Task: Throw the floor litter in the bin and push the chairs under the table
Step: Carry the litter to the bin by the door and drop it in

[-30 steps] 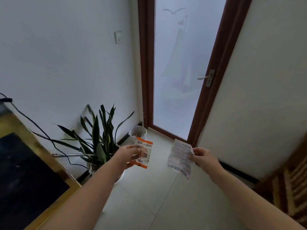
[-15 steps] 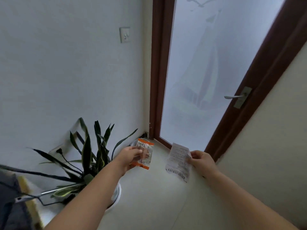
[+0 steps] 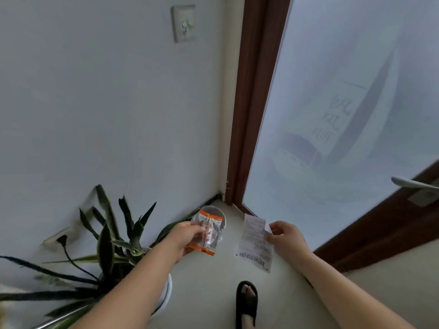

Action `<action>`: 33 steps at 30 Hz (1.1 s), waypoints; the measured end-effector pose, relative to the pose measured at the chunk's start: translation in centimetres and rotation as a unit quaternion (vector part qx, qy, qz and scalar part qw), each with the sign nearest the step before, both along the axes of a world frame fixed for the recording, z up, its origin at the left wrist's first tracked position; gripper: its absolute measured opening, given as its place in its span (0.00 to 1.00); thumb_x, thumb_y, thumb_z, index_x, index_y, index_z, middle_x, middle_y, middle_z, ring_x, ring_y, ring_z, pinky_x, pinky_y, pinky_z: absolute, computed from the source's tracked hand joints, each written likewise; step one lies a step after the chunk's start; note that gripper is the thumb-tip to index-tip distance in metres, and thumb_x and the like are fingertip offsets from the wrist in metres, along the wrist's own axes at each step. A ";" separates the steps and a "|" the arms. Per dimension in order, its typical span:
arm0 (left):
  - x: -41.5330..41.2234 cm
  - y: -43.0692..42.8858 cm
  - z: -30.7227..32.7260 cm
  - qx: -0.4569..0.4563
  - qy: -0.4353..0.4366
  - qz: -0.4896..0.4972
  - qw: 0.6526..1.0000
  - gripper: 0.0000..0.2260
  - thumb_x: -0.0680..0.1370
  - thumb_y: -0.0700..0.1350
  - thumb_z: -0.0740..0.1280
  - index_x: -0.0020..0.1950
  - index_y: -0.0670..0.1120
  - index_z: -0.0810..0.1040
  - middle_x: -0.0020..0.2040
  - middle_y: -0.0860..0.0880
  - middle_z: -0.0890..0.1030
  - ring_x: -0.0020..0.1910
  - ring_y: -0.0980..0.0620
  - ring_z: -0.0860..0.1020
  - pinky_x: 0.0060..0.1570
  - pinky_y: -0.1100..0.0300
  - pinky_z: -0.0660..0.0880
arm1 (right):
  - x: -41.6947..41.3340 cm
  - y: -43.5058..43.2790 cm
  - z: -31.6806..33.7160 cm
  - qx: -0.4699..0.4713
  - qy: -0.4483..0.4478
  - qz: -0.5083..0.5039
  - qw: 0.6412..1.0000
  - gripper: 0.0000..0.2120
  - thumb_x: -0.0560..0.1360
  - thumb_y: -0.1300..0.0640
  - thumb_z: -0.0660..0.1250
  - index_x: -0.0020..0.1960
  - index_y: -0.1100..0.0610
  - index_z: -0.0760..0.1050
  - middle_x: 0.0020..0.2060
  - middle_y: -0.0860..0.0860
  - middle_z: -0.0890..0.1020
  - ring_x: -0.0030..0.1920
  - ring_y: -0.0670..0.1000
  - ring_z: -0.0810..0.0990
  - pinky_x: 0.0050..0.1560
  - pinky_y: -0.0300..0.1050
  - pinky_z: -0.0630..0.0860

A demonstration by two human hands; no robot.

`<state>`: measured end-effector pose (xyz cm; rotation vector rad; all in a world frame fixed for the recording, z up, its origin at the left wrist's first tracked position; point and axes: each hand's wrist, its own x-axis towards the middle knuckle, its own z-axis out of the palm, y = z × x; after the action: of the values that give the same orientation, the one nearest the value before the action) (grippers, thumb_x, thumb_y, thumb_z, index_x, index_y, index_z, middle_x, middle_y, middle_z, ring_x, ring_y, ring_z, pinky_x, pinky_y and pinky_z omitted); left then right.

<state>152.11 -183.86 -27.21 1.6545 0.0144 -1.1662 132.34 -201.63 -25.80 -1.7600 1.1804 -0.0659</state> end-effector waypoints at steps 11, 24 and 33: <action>6.6 -13.1 -8.1 0.085 0.025 0.130 0.988 0.09 0.74 0.34 0.69 0.53 0.39 0.80 0.43 0.40 0.84 0.43 0.42 0.82 0.48 0.48 0.79 | 11.4 -16.0 -7.4 0.022 0.101 0.101 0.989 0.06 0.70 0.61 0.70 0.45 0.52 0.78 0.39 0.48 0.83 0.41 0.49 0.81 0.40 0.46 0.76; 10.5 -19.6 -23.3 0.131 0.116 0.253 0.951 0.04 0.76 0.39 0.69 0.50 0.45 0.77 0.48 0.43 0.84 0.46 0.48 0.82 0.39 0.58 0.74 | 20.0 -22.2 -22.8 0.024 0.186 0.143 0.972 0.08 0.72 0.60 0.68 0.41 0.47 0.76 0.37 0.44 0.80 0.37 0.45 0.77 0.34 0.41 0.70; 14.1 -21.5 -36.4 0.184 0.085 0.296 0.933 0.01 0.77 0.42 0.69 0.46 0.47 0.77 0.47 0.43 0.83 0.45 0.46 0.81 0.51 0.49 0.79 | 25.2 -22.6 -36.9 0.013 0.192 0.141 0.971 0.04 0.74 0.58 0.66 0.47 0.51 0.79 0.39 0.46 0.81 0.36 0.47 0.77 0.30 0.41 0.68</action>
<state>166.21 -205.40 -63.63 1.6875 0.8331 -0.8584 157.54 -224.27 -62.71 -1.9555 1.1752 0.4764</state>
